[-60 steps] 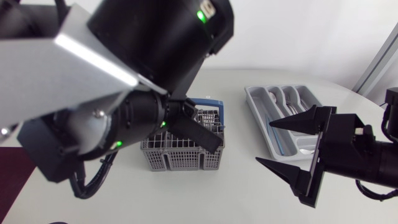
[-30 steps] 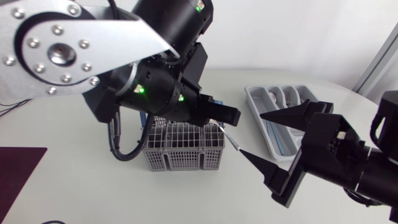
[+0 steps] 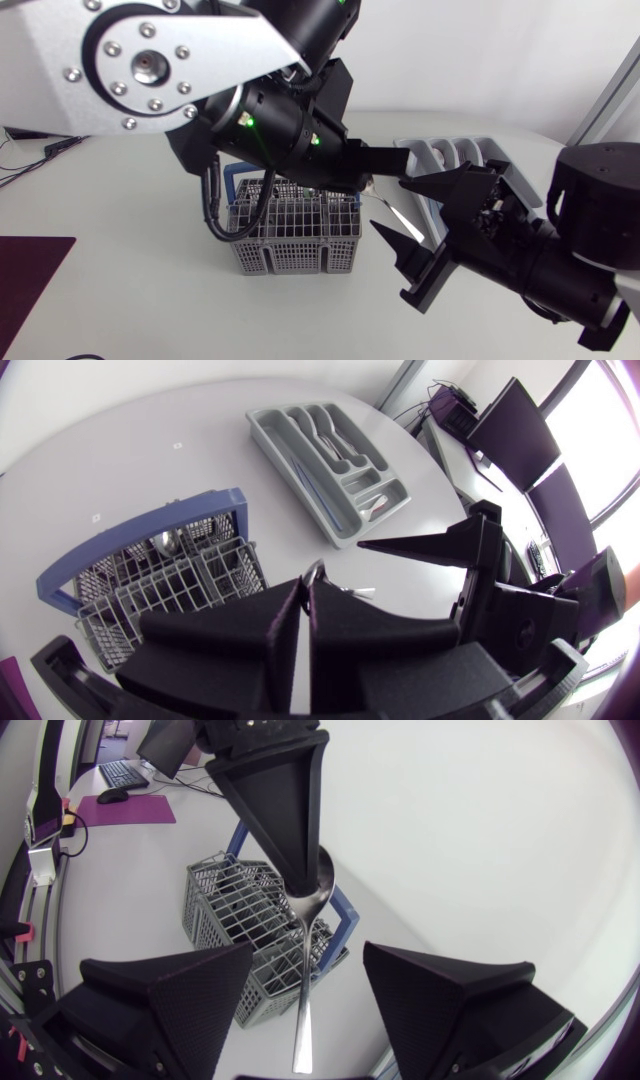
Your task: Unload the cutlery basket into the drawer organizer.
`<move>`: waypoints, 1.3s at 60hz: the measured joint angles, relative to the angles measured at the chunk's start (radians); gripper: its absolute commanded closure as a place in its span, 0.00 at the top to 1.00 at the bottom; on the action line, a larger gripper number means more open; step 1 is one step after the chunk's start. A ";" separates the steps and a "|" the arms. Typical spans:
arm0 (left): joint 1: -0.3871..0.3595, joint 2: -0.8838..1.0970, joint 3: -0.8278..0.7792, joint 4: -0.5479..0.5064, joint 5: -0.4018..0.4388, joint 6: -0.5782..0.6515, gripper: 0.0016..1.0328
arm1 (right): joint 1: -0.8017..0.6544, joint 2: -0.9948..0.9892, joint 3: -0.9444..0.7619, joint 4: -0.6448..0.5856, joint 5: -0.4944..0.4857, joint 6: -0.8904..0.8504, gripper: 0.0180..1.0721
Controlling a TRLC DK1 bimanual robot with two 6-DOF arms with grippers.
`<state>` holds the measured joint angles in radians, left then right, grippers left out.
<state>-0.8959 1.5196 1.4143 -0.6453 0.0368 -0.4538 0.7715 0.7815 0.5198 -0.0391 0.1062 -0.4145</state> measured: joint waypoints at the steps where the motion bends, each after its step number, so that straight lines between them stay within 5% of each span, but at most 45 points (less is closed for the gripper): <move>1: 0.005 0.002 0.000 0.000 0.010 0.000 0.03 | 0.000 0.002 0.000 0.003 0.000 0.000 0.54; 28: 0.026 0.013 0.000 0.000 0.070 -0.019 0.03 | 0.000 0.050 0.000 0.043 0.003 0.000 0.16; 44: 0.030 0.013 0.000 0.000 0.072 -0.019 0.03 | 0.000 0.058 0.000 0.043 0.003 0.000 0.05; 62: 0.034 0.013 0.000 -0.003 0.080 -0.021 0.04 | -0.002 0.058 0.000 0.039 -0.004 0.000 0.05; 68: 0.040 0.013 0.000 -0.005 0.091 -0.022 0.22 | -0.003 0.058 0.000 0.037 -0.009 0.000 0.05; 78: 0.049 0.010 0.000 -0.005 0.101 -0.021 0.68 | -0.009 0.056 0.002 -0.013 -0.062 -0.001 0.05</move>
<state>-0.8471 1.5295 1.4147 -0.6506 0.1383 -0.4751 0.7628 0.8379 0.5217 -0.0525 0.0441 -0.4152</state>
